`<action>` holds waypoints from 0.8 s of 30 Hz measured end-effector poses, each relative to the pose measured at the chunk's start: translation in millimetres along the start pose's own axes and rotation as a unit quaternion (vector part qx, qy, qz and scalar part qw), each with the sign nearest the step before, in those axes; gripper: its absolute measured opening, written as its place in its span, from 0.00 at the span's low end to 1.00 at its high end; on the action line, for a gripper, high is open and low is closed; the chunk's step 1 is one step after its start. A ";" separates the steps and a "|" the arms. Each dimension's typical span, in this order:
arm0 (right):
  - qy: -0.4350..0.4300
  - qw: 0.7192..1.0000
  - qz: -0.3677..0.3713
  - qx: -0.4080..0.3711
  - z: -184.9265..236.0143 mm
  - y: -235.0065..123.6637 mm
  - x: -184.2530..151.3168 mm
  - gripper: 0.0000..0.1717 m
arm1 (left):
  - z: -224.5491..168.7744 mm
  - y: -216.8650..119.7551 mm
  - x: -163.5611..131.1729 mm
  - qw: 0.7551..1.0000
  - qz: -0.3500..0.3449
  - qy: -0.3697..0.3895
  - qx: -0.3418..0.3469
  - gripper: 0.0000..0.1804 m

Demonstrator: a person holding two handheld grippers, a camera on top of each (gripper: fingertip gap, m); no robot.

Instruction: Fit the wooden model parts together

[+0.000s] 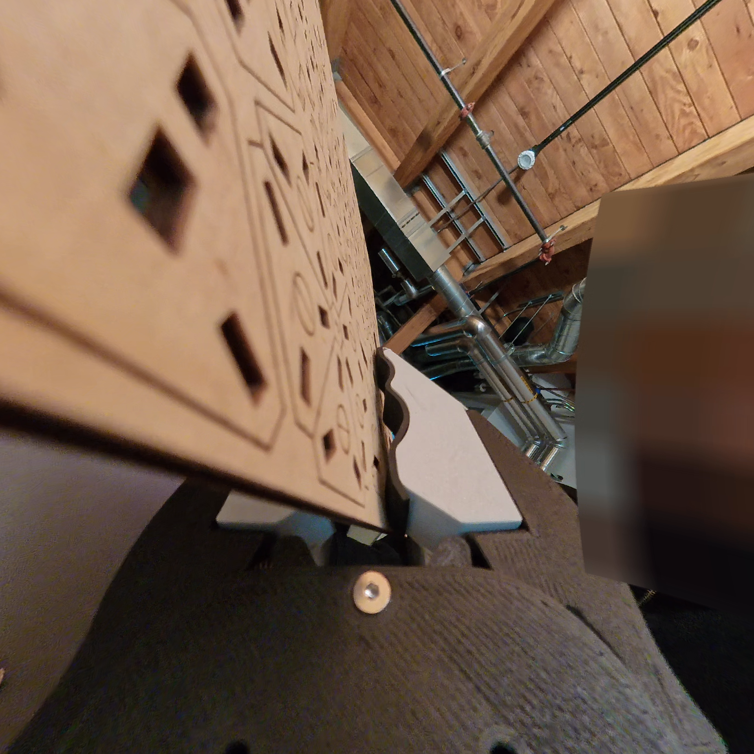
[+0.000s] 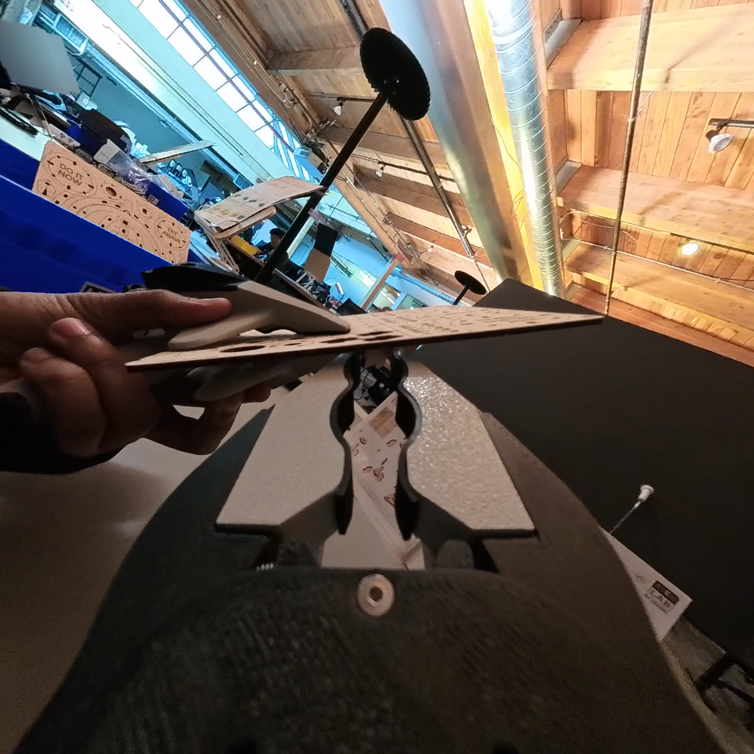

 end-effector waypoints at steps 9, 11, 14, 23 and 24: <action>0.191 0.981 0.030 0.022 -25.6 -0.9 -15.4 0.05 | -4.8 -31.2 45.3 0.994 -0.088 -0.060 -0.014 0.00; 0.221 0.972 0.075 0.027 -32.6 -2.0 -32.8 0.05 | -0.9 -45.3 58.6 0.995 -0.064 -0.011 0.077 0.00; 0.226 0.956 0.180 0.057 -26.8 -2.9 -62.3 0.06 | 7.5 -74.4 70.0 0.965 0.044 0.080 0.247 0.00; 0.333 0.848 0.371 0.179 23.7 -16.3 -110.3 0.06 | 31.7 -154.9 88.6 0.858 0.134 0.129 0.478 0.00; 0.351 0.833 0.379 0.197 29.7 -18.6 -111.9 0.06 | 36.8 -156.9 87.3 0.847 0.138 0.130 0.496 0.00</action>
Point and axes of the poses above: each gripper's, where its closed fingertips meet, y out along the fingers, x out of its top, z = x × y across the jaws, the point moved 4 cm from there along -y, back along the fingers, and after that the axes turned 1 degree about -z, right-handed, at the moved point
